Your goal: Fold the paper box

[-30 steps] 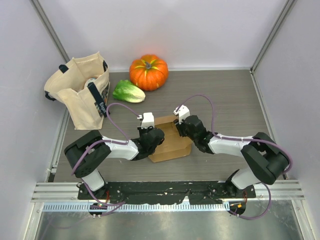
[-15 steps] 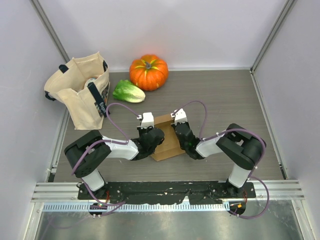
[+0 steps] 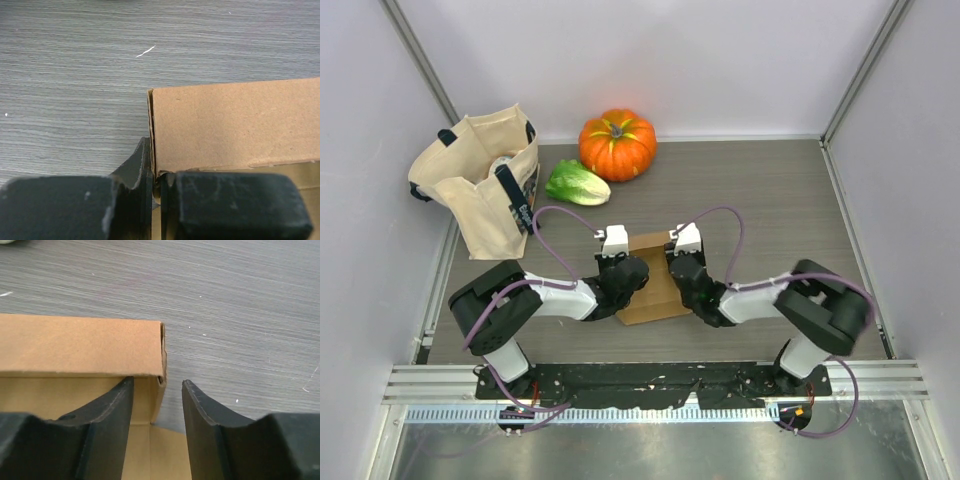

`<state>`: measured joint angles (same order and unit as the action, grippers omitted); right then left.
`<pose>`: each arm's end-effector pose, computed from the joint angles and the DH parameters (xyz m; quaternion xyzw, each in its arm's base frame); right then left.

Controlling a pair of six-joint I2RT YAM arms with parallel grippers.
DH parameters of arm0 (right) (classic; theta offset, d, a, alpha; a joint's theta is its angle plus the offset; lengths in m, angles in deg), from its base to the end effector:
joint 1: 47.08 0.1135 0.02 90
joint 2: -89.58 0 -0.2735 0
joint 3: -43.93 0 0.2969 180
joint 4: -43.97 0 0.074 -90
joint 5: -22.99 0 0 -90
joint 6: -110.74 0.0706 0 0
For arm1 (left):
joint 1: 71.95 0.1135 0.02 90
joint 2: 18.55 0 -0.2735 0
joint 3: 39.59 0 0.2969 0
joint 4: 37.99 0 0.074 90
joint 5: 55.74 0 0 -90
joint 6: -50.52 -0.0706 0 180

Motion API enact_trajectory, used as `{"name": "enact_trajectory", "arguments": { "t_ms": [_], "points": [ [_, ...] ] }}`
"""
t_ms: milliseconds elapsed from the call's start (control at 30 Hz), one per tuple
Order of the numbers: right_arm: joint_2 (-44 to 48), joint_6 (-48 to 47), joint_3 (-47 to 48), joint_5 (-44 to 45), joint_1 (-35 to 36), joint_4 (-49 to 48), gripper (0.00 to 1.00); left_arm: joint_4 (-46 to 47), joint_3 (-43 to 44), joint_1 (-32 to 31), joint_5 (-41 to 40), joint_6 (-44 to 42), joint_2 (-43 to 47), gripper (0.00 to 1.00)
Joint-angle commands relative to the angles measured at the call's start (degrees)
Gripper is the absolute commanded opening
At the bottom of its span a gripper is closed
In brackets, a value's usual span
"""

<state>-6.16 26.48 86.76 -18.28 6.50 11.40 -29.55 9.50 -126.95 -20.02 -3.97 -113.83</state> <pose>0.2442 0.2417 0.1069 -0.0878 0.7791 -0.0368 0.6197 0.2430 -0.2471 0.1010 -0.0627 0.8214 0.0100 0.5667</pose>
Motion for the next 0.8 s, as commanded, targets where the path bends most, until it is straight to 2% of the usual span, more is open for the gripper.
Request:
{"name": "enact_trajectory", "arguments": {
  "t_ms": [0, 133, 200, 233, 267, 333, 367, 400, 433, 467, 600, 767],
  "points": [
    [11.97, 4.11, -3.31, -8.29, -0.05, 9.5, 0.52, -1.38, -1.22, -0.54, 1.64, 0.26, 0.36, 0.0],
    [19.09, 3.66, -5.95, -14.27, -0.76, 17.57, 0.56, -1.73, -1.31, -0.54, 1.02, 0.53, 0.28, 0.0],
    [23.47, 6.89, -6.74, -14.28, -1.54, 20.31, 0.64, -2.87, -1.13, -0.54, 1.02, 0.97, 0.45, 0.0],
    [24.98, 8.83, -6.48, -14.45, -2.42, 25.02, 0.66, -2.96, -1.22, -0.54, 1.11, 1.06, 0.63, 0.0],
    [26.38, 10.85, -6.39, -15.84, -5.39, 27.33, 0.7, -3.05, -1.22, -0.54, 1.37, 1.06, 0.63, 0.0],
    [29.29, 18.93, -5.78, -23.65, -9.62, 33.9, 0.7, -3.57, -0.96, -0.54, 1.11, 1.58, 0.45, 0.0],
    [29.91, 21.57, -5.69, -26.64, -13.81, 35.42, 0.7, -4.27, -0.52, -0.54, 1.28, 1.67, 0.1, 0.0],
    [30.96, 23.86, -5.86, -33.11, -15.16, 36.48, 0.7, -4.8, -0.25, -0.54, 1.37, 1.67, 0.01, 0.0],
    [31.23, 24.49, -5.52, -34.91, -16.22, 39.02, 0.7, -5.33, 0.18, -0.54, 1.2, 1.93, -0.16, 0.0],
    [31.67, 24.76, -5.17, -35.63, -16.84, 40.87, 0.7, -6.46, 0.62, -0.54, 1.2, 2.11, -0.08, 0.03],
    [33.6, 24.85, -3.23, -37.83, -17.2, 49.14, 0.7, -7.18, 0.45, -0.54, 1.72, 2.02, 1.15, 0.32],
    [35.89, 26.6, -4.81, -42.4, -18.07, 50.03, 0.7, -7.26, -0.87, -0.54, 2.43, 2.02, 3.44, 0.52]
  ]
}}
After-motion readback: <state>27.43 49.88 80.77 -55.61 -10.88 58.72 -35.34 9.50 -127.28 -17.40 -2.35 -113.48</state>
